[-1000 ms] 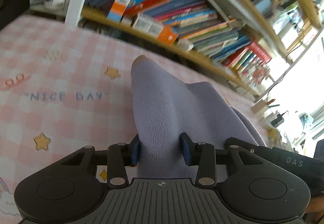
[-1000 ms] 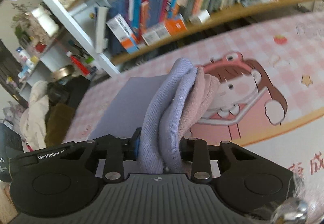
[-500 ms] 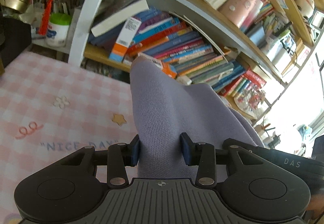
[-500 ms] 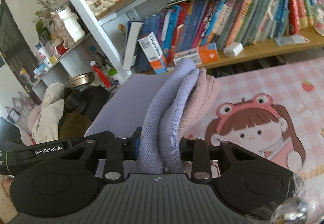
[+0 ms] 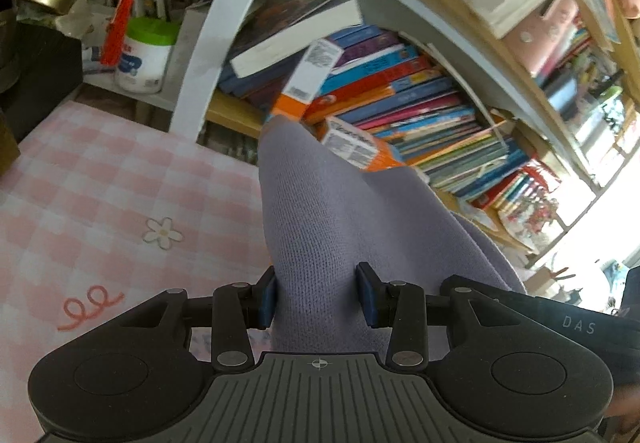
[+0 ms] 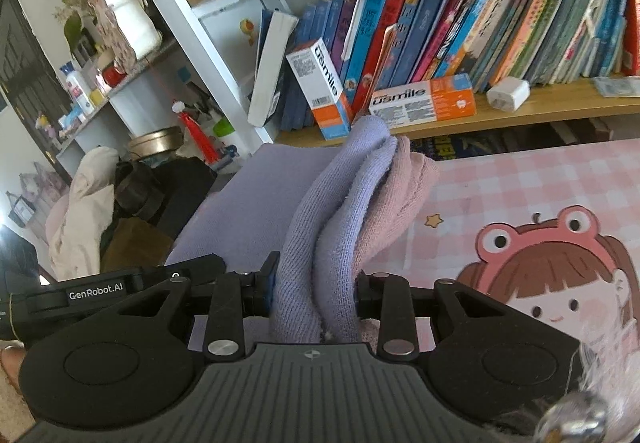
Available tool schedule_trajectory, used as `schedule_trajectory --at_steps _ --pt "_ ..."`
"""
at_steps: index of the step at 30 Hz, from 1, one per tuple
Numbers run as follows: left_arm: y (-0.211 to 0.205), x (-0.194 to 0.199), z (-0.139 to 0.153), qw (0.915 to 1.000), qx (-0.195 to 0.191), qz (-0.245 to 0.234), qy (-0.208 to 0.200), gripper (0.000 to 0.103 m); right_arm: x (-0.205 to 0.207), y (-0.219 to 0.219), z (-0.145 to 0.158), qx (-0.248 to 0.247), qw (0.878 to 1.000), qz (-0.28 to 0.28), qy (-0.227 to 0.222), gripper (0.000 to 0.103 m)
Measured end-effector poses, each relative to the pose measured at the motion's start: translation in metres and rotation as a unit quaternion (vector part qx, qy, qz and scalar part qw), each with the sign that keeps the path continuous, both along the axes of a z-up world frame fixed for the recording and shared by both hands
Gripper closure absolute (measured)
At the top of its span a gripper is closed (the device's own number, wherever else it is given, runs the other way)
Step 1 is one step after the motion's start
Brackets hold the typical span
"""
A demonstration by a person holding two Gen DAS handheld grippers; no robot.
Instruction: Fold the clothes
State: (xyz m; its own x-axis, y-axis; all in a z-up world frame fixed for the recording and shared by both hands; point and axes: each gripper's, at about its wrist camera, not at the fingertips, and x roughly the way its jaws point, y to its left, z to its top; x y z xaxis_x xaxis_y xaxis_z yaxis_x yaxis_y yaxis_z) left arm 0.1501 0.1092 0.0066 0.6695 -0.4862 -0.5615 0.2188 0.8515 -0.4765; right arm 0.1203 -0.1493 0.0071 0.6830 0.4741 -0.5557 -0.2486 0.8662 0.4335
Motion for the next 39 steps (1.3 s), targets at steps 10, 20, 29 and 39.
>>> schedule_trajectory --at_steps 10,20,29,39 --pt "0.017 0.043 -0.021 0.9996 0.008 0.026 0.004 0.064 0.052 0.027 -0.026 -0.013 1.000 0.009 0.004 0.074" --pt "0.020 0.086 -0.058 0.9977 0.036 0.028 0.050 0.064 0.101 0.040 -0.071 -0.011 0.998 -0.014 0.064 0.073" --pt "0.013 0.097 -0.063 0.9981 0.039 0.032 0.037 0.056 0.117 0.035 -0.081 -0.008 0.996 -0.048 0.080 0.060" --pt "-0.001 0.050 -0.026 0.9852 0.145 0.047 -0.079 0.018 0.084 0.041 -0.056 -0.084 0.995 -0.046 0.019 0.013"
